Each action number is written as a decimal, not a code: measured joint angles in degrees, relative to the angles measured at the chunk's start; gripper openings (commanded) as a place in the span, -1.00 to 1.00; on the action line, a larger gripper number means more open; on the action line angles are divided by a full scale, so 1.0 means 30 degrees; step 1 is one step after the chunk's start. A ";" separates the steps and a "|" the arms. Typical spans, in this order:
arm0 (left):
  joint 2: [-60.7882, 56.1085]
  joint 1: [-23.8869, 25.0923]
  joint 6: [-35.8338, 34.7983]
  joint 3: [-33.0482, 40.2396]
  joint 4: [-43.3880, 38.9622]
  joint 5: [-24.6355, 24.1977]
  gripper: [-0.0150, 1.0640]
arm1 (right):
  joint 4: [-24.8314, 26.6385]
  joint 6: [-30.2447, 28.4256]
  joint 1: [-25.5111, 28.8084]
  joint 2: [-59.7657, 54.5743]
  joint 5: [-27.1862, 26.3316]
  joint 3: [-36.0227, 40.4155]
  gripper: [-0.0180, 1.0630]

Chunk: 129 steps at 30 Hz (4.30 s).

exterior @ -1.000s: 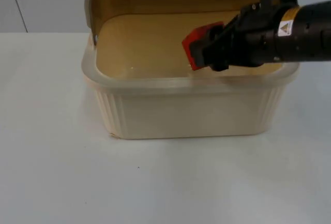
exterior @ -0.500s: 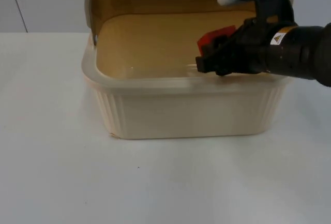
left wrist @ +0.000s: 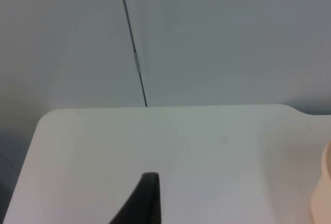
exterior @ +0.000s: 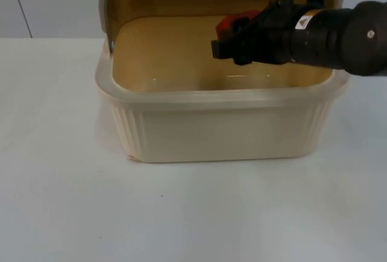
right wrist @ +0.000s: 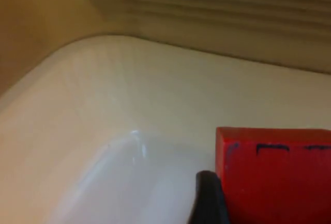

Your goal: Open the box lid with the left hand, place the block into the box with the right hand, then close the box lid with the left hand.

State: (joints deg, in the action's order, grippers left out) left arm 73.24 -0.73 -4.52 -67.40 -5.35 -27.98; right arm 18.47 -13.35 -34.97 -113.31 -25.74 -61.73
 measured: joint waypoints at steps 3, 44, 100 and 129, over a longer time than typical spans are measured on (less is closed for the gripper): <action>0.0000 0.0000 0.0000 0.0000 0.0000 0.0000 0.97 | 0.0000 0.0033 0.0000 -0.0408 0.0248 -0.0088 -0.97; 0.0000 0.0000 0.0126 0.0000 0.0000 -0.0035 0.97 | 0.0810 0.0033 -0.0886 0.2405 0.5739 -0.0088 0.83; 0.0000 0.0000 0.0126 0.0000 0.0000 -0.0037 0.97 | -0.6682 0.2135 1.0778 1.4521 2.3740 -0.7032 0.83; 0.0049 -0.0455 0.0126 0.0000 0.0076 0.0285 0.97 | -0.3667 0.1452 1.4520 1.5235 1.9290 -0.2102 0.83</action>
State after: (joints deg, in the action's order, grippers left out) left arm 73.38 -2.09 -4.14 -67.40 -5.12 -27.13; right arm 7.47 -8.99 8.59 -67.60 32.13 -68.04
